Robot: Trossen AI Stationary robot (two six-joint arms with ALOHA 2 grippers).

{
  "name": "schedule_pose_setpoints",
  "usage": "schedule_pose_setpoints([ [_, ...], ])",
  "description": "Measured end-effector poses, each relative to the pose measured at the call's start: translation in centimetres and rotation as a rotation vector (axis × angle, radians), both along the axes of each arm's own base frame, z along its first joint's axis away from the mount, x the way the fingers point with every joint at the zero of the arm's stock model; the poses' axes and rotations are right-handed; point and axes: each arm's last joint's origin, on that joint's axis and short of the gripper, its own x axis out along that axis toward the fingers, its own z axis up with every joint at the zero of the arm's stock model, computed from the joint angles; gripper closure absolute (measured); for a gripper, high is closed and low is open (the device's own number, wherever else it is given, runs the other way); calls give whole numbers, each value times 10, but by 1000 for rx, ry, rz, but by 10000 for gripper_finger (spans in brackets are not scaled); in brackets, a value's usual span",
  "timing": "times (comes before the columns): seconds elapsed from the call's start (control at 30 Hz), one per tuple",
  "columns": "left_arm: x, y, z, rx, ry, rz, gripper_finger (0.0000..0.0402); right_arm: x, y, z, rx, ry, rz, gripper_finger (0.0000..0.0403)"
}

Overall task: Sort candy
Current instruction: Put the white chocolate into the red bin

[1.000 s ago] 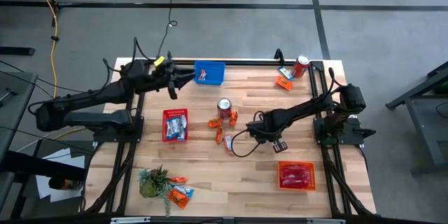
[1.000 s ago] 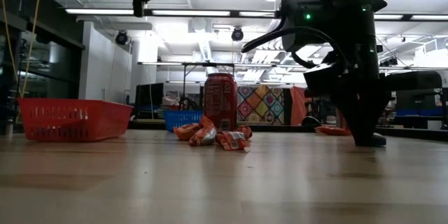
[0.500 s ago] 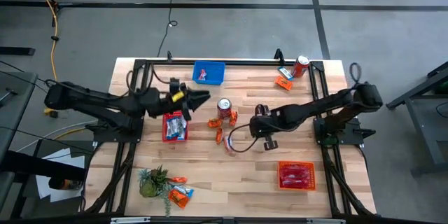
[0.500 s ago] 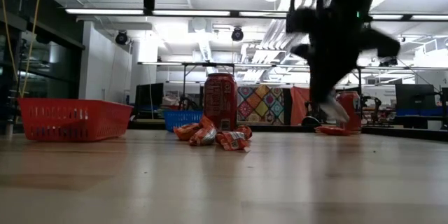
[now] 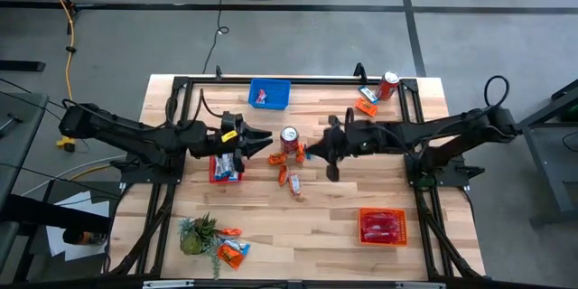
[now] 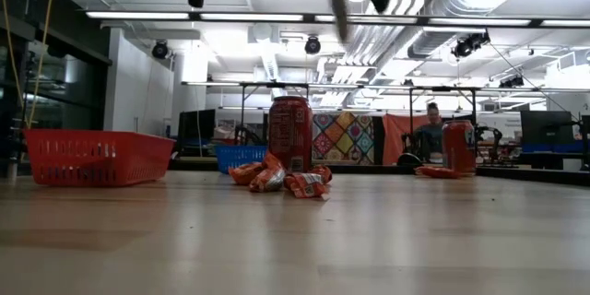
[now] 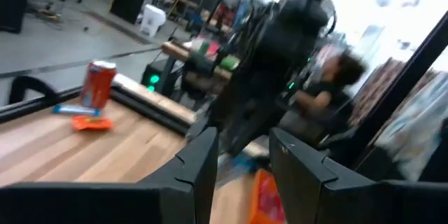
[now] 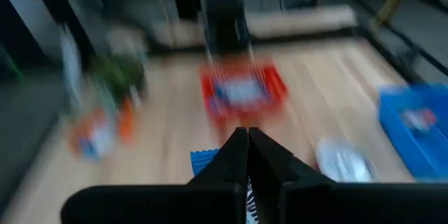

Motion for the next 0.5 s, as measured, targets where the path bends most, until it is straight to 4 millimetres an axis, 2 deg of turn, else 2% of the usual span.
schedule_pose_setpoints([
  [0.17,-1,0,-8,150,102,1,286,13,-1,13,99,-203,-5,403],
  [0.33,-1,1,-11,281,157,2,281,13,-1,18,108,-253,-3,403],
  [0.5,0,1,-7,401,161,3,251,16,-1,21,127,-299,-10,403],
])
